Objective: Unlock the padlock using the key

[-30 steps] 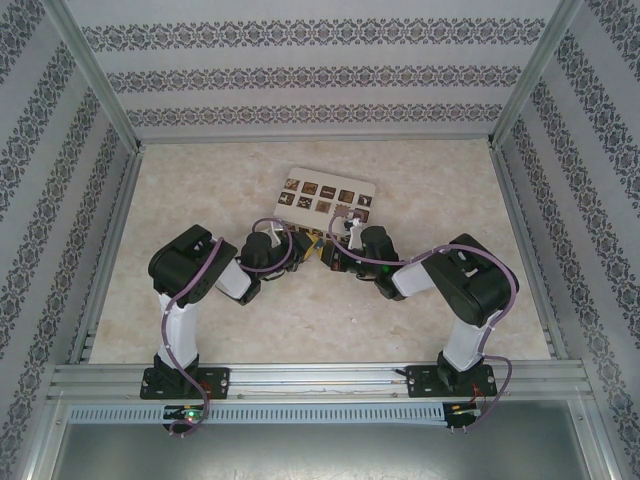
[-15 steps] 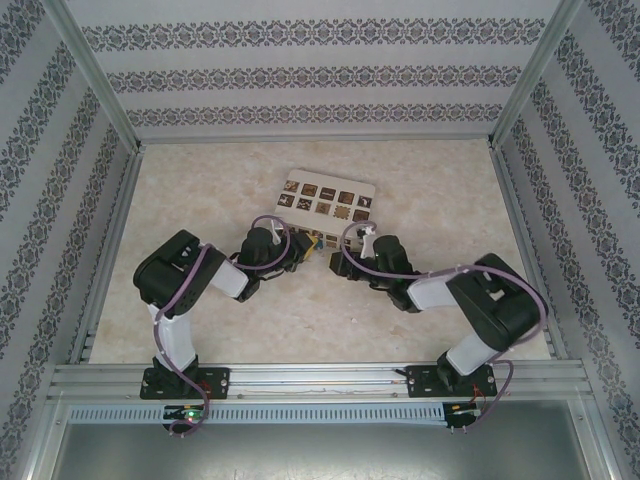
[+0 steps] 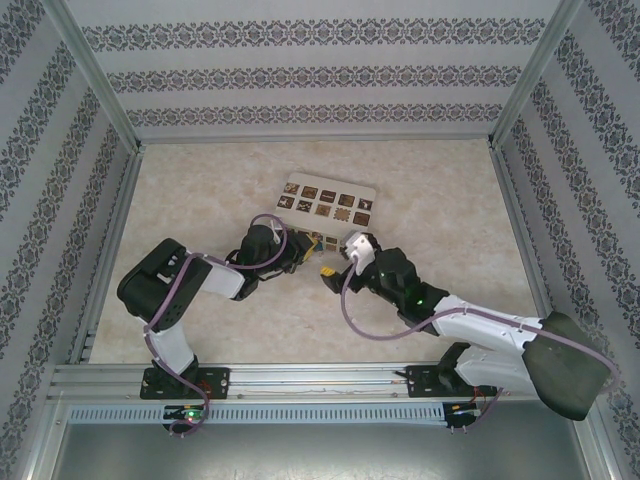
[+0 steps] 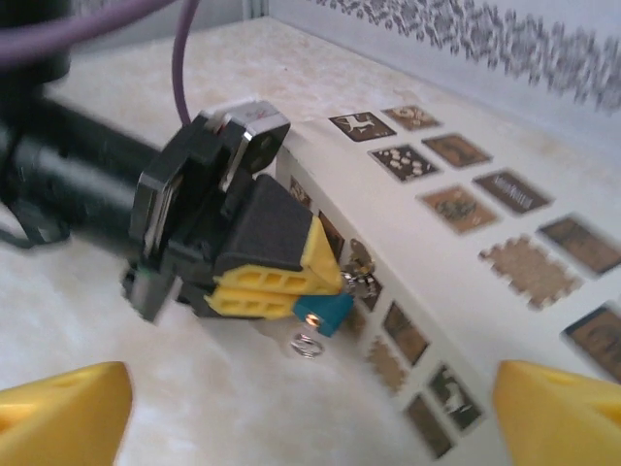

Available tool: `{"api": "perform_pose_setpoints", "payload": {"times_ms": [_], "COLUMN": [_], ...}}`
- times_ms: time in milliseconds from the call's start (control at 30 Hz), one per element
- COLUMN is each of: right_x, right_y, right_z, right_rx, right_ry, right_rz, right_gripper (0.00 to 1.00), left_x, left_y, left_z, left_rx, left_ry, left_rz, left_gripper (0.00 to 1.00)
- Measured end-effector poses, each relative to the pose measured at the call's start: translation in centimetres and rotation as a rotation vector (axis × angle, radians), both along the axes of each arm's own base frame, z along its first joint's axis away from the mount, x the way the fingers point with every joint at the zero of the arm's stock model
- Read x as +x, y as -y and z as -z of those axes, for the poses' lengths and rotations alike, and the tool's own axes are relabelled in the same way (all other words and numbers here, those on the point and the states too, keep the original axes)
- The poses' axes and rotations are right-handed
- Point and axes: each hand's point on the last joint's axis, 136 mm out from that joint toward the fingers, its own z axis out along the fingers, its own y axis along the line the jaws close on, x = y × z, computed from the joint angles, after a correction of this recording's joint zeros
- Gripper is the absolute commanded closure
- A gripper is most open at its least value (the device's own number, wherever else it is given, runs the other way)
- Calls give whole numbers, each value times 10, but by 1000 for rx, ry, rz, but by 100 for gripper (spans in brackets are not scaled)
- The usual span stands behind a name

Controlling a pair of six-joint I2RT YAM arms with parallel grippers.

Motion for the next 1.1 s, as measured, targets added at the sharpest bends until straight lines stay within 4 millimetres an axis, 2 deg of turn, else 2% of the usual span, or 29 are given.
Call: {"api": "perform_pose_setpoints", "payload": {"times_ms": [300, 400, 500, 633, 900, 1100], "right_x": [1, 1, 1, 4, 14, 17], "right_y": [3, 2, -1, -10, -28, -32], "right_z": [8, 17, 31, 46, 52, 61], "right_rx": [-331, -406, -468, -519, -530, -545], "right_ry": [260, 294, 297, 275, 262, 246], "right_rz": [-94, -131, -176, -217, -250, -262], "right_gripper": [2, 11, 26, 35, 46, 52], "left_x": [-11, -13, -16, -19, -22, -21], "left_y": [0, -2, -3, -5, -7, -6], "left_z": [3, 3, 3, 4, 7, 6], "left_rx": [6, 13, 21, 34, 52, 52], "left_ry": [-66, -83, -100, -119, -146, -148], "left_rz": [-21, -24, -26, -29, -29, -28], "left_gripper": [94, 94, 95, 95, 95, 95]}}
